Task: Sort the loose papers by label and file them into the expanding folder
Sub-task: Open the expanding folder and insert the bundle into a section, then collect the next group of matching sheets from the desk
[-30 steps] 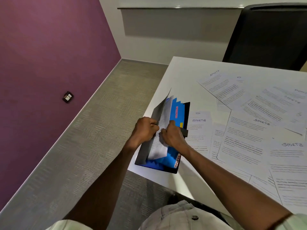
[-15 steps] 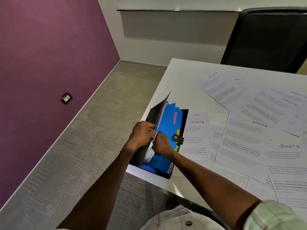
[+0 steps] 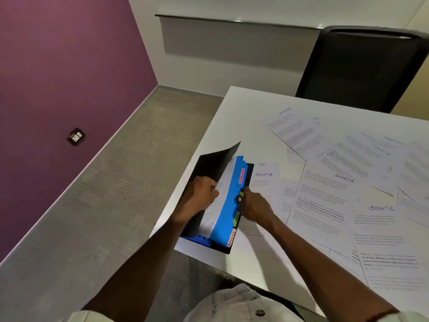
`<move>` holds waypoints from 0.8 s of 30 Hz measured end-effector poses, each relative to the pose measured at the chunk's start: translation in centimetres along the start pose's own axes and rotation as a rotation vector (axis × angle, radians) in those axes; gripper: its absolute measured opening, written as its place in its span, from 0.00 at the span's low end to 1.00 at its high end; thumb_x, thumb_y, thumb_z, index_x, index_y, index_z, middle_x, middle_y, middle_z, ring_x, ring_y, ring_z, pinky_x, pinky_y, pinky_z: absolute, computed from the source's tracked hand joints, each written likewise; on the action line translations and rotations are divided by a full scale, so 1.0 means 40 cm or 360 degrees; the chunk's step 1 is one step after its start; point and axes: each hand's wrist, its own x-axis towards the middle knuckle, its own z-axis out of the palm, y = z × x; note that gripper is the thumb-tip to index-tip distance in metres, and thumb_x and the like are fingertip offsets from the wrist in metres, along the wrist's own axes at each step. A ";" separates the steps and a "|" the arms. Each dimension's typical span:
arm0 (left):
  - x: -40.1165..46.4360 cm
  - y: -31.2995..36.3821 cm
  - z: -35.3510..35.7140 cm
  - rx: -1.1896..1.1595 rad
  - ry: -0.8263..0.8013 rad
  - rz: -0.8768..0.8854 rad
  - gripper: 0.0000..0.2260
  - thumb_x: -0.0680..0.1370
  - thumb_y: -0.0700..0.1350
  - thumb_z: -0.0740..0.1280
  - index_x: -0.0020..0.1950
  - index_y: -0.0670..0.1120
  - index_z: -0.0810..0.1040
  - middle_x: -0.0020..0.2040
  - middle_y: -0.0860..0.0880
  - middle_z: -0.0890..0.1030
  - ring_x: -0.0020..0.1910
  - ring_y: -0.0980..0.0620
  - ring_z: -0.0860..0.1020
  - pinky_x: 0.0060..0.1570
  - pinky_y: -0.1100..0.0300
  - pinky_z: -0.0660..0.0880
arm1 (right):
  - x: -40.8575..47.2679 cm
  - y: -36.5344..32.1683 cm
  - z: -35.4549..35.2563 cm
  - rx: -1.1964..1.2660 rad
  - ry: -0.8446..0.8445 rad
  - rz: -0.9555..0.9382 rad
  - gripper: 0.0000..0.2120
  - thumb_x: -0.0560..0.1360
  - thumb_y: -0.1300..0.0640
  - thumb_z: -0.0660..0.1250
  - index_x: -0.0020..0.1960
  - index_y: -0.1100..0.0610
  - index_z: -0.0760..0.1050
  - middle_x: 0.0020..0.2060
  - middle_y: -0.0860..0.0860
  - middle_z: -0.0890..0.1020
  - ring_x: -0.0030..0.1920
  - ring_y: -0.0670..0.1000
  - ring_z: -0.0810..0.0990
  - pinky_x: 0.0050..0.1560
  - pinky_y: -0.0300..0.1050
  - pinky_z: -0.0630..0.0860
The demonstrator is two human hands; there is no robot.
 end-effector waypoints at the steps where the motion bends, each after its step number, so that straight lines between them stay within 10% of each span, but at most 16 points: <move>1: 0.000 0.006 0.015 0.0023 -0.0005 -0.0007 0.12 0.76 0.41 0.67 0.33 0.41 0.73 0.30 0.46 0.73 0.30 0.51 0.72 0.29 0.63 0.65 | -0.005 0.012 0.014 -0.0004 -0.0039 -0.0018 0.21 0.76 0.57 0.68 0.65 0.60 0.64 0.56 0.57 0.80 0.50 0.57 0.81 0.45 0.48 0.77; 10: 0.021 0.050 0.165 0.0158 -0.0195 -0.0154 0.05 0.80 0.44 0.67 0.45 0.44 0.77 0.42 0.48 0.81 0.39 0.52 0.82 0.40 0.55 0.83 | -0.096 0.215 0.087 -0.0416 -0.0069 -0.0084 0.20 0.74 0.60 0.61 0.65 0.60 0.69 0.62 0.56 0.75 0.60 0.58 0.74 0.52 0.48 0.74; 19: 0.041 0.004 0.258 0.0028 -0.0020 0.0066 0.19 0.77 0.38 0.70 0.31 0.49 0.64 0.30 0.52 0.72 0.30 0.52 0.74 0.28 0.55 0.75 | -0.132 0.298 0.096 -0.0958 -0.0387 -0.0267 0.32 0.81 0.42 0.52 0.79 0.55 0.51 0.79 0.52 0.50 0.78 0.55 0.53 0.72 0.59 0.56; 24: 0.038 -0.039 0.270 -0.0100 -0.0166 0.0185 0.17 0.76 0.45 0.74 0.33 0.43 0.70 0.33 0.46 0.75 0.28 0.53 0.74 0.25 0.62 0.71 | -0.141 0.332 0.084 -0.0952 -0.0367 -0.0188 0.31 0.81 0.40 0.49 0.79 0.56 0.53 0.79 0.52 0.51 0.77 0.56 0.55 0.71 0.60 0.57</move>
